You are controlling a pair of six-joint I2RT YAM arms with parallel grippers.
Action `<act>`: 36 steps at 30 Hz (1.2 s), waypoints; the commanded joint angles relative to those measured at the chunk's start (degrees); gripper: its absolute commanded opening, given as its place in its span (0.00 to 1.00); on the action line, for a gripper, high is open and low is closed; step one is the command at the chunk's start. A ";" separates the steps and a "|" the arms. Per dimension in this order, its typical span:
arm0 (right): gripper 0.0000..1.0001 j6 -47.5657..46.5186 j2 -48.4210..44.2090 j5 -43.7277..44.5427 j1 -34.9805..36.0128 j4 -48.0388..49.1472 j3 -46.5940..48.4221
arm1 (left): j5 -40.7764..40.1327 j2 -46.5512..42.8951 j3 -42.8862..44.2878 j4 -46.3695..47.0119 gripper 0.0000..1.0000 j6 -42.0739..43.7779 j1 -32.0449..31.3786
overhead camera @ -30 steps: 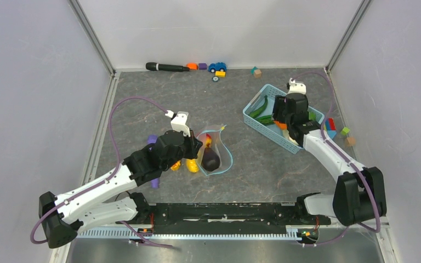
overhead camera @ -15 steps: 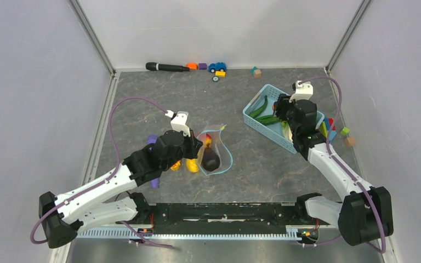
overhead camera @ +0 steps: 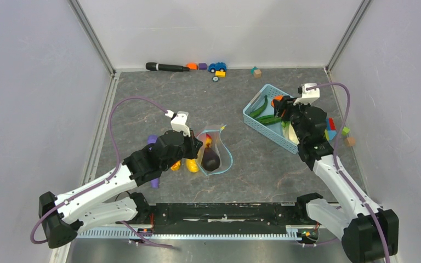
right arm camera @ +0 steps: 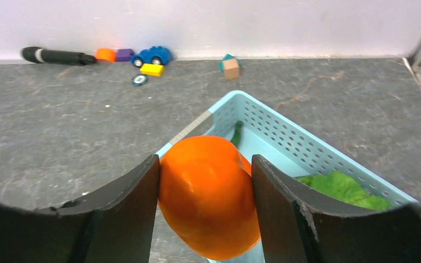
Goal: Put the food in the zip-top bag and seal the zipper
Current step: Pick up the fake fruit from the bin, then place the fake fruit in the zipper food storage bag.
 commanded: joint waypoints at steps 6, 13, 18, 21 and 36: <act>0.26 6.36 -3.38 -17.57 0.28 6.05 0.51 | 0.57 0.02 -0.24 2.63 0.02 1.22 -0.19; 0.26 12.98 -3.12 -29.84 4.12 11.72 0.61 | 0.73 0.55 -0.10 2.72 0.02 1.20 -0.19; 0.26 12.33 -1.10 -31.64 13.70 10.70 3.00 | 0.66 0.35 -0.15 2.64 0.02 1.22 -0.17; 0.26 11.84 -0.43 -32.28 18.67 10.72 3.59 | 0.25 -0.01 -0.35 2.63 0.02 1.22 -0.19; 0.26 10.44 6.58 -29.83 32.60 14.24 1.46 | 0.55 -0.26 -0.37 2.55 0.02 1.05 -0.19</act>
